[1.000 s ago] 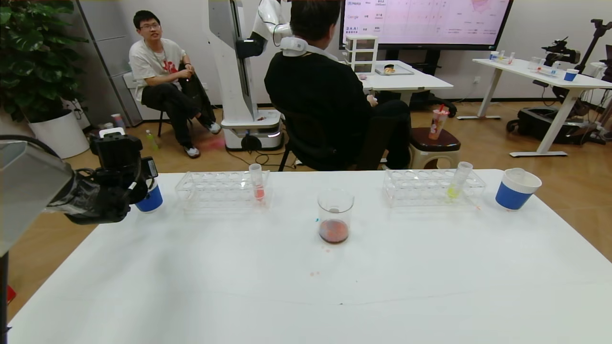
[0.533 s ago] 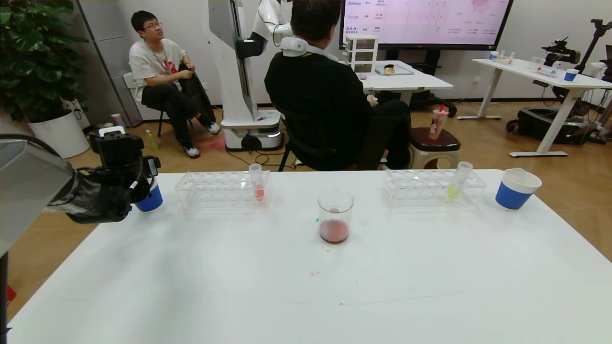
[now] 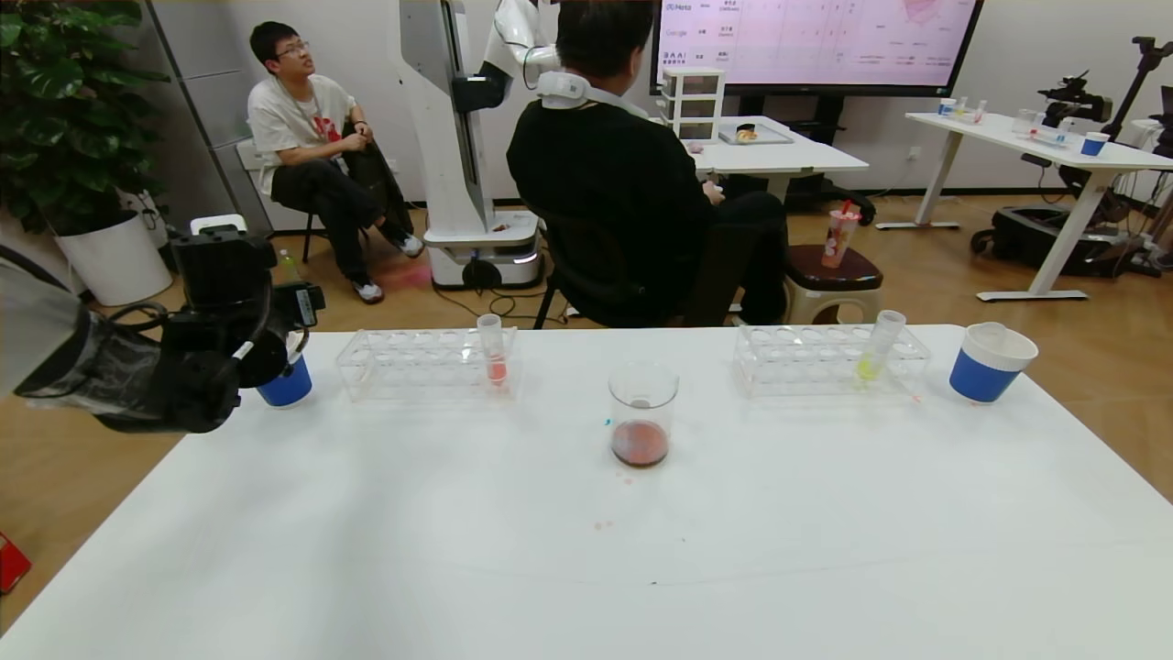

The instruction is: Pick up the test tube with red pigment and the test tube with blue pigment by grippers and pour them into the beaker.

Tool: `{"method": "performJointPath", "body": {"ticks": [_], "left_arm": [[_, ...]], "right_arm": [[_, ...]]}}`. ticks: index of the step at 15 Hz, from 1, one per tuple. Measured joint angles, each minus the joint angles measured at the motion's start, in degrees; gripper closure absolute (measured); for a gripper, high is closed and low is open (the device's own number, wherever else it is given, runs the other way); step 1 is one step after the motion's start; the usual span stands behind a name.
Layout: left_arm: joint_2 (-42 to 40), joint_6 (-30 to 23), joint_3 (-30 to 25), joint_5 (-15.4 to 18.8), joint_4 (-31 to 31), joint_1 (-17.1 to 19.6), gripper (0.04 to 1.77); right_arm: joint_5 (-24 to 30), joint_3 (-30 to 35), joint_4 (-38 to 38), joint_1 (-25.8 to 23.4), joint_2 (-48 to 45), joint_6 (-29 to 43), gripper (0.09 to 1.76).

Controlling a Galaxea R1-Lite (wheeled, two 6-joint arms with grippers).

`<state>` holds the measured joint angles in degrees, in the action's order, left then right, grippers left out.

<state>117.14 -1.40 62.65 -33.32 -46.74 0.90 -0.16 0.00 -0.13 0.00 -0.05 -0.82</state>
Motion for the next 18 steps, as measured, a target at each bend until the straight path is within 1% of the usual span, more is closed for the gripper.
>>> {"method": "performJointPath", "body": {"ticks": [3,6,8,11,13,14,16,18], "left_arm": [[-5.21,-0.39,-8.27,0.57,-1.02,-3.93,0.06],[-10.06,0.04,-14.82,0.57,-5.74,-7.09,0.06],[-13.01,0.24,-16.94,0.57,-6.21,-7.77,0.06],[-17.23,0.66,-18.12,0.88,-6.34,-8.25,0.06],[-20.39,1.67,-19.27,2.69,-6.35,-8.40,0.06],[-22.47,2.11,-20.75,4.30,-6.35,-8.47,0.06],[-26.79,2.39,-24.72,7.41,-6.31,-8.56,0.06],[-32.00,2.30,-29.85,11.19,-6.23,-8.31,0.06]], "right_arm": [[-0.02,0.00,0.00,0.00,0.00,-0.02,0.11],[-0.02,0.00,0.00,0.00,0.00,0.00,0.11],[-0.02,0.00,0.00,0.00,0.00,-0.04,0.11],[-0.02,0.00,-0.02,0.00,0.00,-0.02,0.11],[-0.02,0.00,0.00,0.00,0.00,0.00,0.11],[0.00,0.00,0.00,0.00,0.00,-0.02,0.11],[-0.02,0.00,-0.02,0.00,0.00,0.00,0.11],[-0.02,0.00,0.00,0.00,0.00,-0.04,0.11]]}}
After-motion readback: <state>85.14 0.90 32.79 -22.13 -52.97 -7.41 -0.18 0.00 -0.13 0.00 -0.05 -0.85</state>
